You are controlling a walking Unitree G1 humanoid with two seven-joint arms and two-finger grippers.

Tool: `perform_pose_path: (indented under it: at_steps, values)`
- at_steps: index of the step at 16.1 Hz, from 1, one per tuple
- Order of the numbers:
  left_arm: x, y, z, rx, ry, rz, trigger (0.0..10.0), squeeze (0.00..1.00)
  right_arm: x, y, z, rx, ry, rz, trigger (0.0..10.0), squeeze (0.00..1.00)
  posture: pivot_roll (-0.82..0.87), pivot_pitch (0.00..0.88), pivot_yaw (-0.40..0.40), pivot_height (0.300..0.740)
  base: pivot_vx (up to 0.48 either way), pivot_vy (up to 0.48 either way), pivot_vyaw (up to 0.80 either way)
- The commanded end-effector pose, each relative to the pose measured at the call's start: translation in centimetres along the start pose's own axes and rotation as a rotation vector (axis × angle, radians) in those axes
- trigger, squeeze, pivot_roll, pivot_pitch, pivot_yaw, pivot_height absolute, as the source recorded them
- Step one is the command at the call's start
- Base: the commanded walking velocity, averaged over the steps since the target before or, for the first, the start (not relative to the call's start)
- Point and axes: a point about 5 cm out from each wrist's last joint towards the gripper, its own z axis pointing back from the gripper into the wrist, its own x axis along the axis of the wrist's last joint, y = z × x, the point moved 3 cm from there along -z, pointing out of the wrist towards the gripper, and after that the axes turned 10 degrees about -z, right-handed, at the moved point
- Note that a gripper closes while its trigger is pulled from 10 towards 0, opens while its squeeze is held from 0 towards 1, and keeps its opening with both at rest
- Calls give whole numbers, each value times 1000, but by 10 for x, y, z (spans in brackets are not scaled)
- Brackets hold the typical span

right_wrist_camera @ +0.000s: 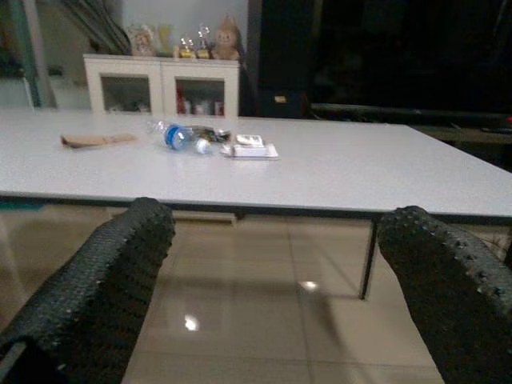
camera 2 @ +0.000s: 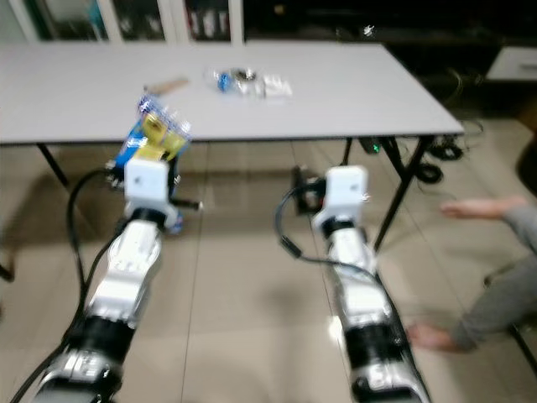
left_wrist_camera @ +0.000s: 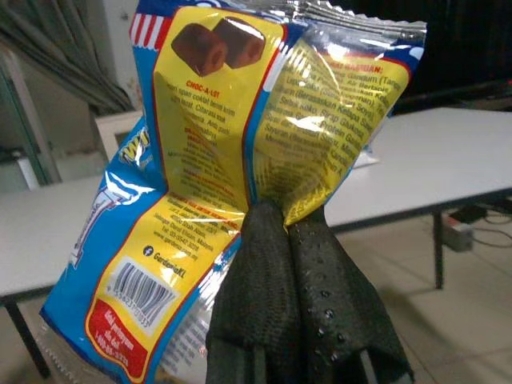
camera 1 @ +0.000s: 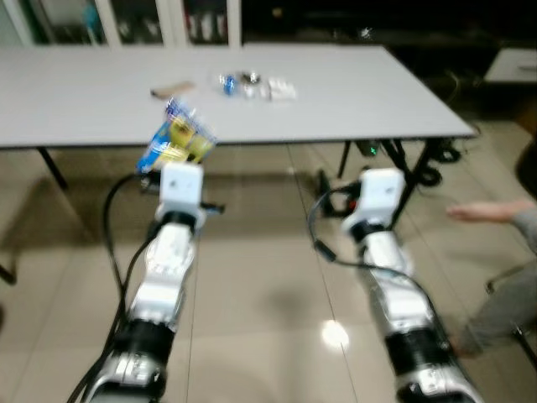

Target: Picking trash to rubbish bin

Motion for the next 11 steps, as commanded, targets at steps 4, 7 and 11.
perform_pose_path:
  at_steps: [4, 7, 11]
  values:
    - [-3, 3, 0, 18, 16, 4, 10000, 0, 1, 4, -2, 16, 3, -14, 10000, 0, -26, 38, -37, 740, 0, 0, 0]
    - [-3, 2, 0, 16, 18, 9, 10000, 0, 0, 5, -1, 23, 12, -13, 10000, 0, -27, 42, -37, 740, 0, 0, 0]
    - [-3, 2, 0, 13, 18, 17, 10000, 0, -1, 6, -2, 30, 22, -3, 10000, 0, -28, 47, -38, 740, 0, 0, 0]
